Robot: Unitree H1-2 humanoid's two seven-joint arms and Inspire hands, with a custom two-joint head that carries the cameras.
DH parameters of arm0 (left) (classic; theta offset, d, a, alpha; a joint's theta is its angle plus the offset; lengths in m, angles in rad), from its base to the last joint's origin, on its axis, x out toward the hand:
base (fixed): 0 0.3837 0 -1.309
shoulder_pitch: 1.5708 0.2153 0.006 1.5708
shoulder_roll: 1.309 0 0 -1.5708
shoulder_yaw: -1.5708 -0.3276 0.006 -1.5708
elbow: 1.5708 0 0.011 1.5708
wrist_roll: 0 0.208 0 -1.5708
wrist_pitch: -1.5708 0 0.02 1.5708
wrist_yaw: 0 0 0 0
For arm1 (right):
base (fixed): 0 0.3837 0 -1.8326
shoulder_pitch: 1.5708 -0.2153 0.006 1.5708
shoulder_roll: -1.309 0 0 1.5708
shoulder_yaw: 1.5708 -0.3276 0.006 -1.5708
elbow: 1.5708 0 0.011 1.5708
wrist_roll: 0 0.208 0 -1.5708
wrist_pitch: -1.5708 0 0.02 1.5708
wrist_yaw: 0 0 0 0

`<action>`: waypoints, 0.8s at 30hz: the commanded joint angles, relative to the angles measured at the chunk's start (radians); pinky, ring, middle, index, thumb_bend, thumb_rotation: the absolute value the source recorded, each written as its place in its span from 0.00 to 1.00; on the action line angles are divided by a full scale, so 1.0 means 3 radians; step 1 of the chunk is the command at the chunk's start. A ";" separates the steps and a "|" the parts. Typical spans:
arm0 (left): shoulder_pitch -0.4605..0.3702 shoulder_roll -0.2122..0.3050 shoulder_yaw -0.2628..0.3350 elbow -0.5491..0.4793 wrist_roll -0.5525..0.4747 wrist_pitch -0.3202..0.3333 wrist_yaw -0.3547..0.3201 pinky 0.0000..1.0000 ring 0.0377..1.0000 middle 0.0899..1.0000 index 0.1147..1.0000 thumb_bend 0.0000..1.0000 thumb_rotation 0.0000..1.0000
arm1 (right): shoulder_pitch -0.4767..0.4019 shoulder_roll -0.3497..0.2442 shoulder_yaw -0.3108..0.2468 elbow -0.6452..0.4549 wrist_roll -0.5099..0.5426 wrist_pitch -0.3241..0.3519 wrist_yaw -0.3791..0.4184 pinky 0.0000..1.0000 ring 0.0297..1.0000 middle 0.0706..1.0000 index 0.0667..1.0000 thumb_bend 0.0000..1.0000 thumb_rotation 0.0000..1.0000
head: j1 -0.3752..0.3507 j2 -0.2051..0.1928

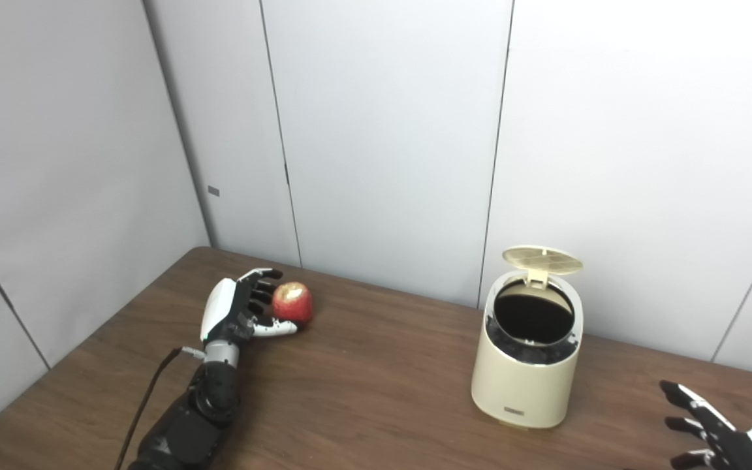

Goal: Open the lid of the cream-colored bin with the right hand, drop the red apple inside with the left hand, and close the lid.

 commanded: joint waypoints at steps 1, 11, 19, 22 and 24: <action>-0.0155 -0.0005 0.0026 0.0102 -0.0015 -0.0204 0.0188 0.36 0.40 0.40 0.49 0.55 0.00 | -0.0075 -0.0073 -0.0052 -0.0147 0.0029 -0.0028 -0.0011 0.60 0.84 0.91 0.90 0.73 0.30 | -0.0018 0.0006; -0.0451 -0.0088 -0.0136 0.0815 0.0070 -0.0450 0.0802 0.35 0.38 0.40 0.43 0.52 0.00 | 0.0030 -0.0121 -0.0121 -0.0226 -0.0020 -0.0062 -0.0029 0.58 0.83 0.90 0.90 0.77 0.32 | -0.0076 0.0024; -0.0516 -0.0083 -0.0234 0.1002 0.0052 -0.0666 0.0939 0.38 0.40 0.40 0.43 0.52 0.00 | 0.0041 -0.0090 -0.0198 -0.0130 0.0027 -0.0126 -0.0055 0.53 0.80 0.89 0.87 0.86 0.39 | -0.0116 0.0016; -0.0470 -0.0071 -0.0245 0.0818 0.0060 -0.0685 0.0905 0.36 0.40 0.40 0.43 0.52 0.00 | 0.0025 -0.0074 -0.0188 -0.0082 0.0011 -0.0152 -0.0076 0.52 0.80 0.89 0.86 0.88 0.40 | -0.0152 0.0013; -0.0433 -0.0061 -0.0245 0.0666 0.0042 -0.0780 0.0847 0.36 0.40 0.41 0.43 0.52 0.00 | 0.0005 -0.0072 -0.0160 -0.0075 -0.0031 -0.0127 -0.0079 0.54 0.81 0.89 0.87 0.87 0.39 | -0.0216 0.0015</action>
